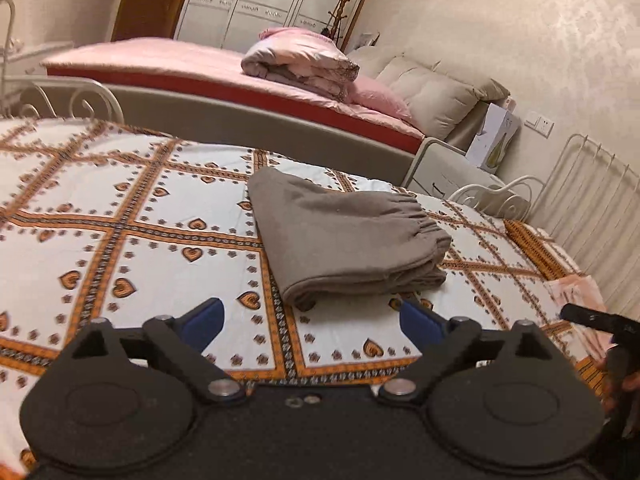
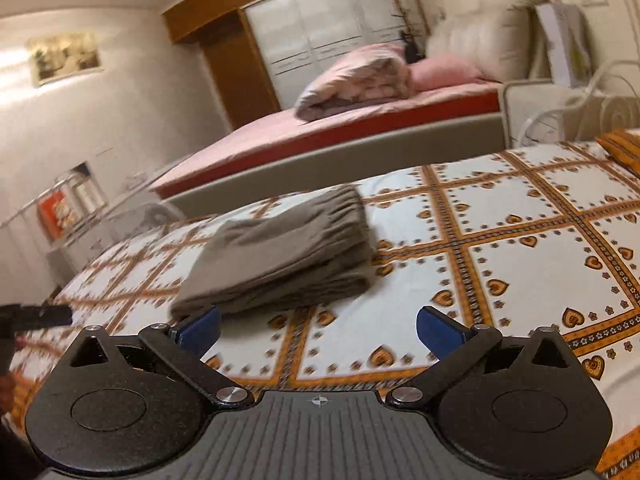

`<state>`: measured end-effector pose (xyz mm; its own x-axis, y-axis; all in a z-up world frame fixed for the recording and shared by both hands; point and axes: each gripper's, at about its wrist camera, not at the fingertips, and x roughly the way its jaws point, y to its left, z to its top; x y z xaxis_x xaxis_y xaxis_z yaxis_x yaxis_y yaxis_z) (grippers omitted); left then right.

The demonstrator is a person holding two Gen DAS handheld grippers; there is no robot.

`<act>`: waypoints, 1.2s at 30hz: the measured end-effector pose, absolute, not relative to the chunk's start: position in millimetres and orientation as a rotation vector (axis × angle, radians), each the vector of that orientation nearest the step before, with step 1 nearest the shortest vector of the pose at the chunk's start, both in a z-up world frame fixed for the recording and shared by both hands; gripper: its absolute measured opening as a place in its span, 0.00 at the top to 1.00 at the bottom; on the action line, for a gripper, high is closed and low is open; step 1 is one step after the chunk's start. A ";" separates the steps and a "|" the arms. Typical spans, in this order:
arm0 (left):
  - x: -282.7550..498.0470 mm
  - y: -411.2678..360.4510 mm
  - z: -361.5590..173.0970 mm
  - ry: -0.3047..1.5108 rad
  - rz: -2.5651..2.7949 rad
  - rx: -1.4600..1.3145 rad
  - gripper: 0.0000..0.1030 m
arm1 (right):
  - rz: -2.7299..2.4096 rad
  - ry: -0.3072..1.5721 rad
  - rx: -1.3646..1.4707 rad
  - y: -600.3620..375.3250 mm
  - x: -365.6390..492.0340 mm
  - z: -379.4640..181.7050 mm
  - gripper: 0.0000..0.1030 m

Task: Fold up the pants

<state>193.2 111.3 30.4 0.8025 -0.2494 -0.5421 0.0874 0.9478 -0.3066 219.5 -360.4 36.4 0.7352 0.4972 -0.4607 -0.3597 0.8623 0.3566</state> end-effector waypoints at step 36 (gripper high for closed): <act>77.2 25.9 20.9 0.508 -0.138 -0.075 0.06 | 0.516 0.450 0.014 -286.9 83.7 37.5 0.00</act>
<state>77.2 25.9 20.9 0.8646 -0.1501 -0.4795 0.1126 0.9880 -0.1061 83.7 -286.9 37.5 0.7744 0.4798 -0.4124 -0.4737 0.8718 0.1247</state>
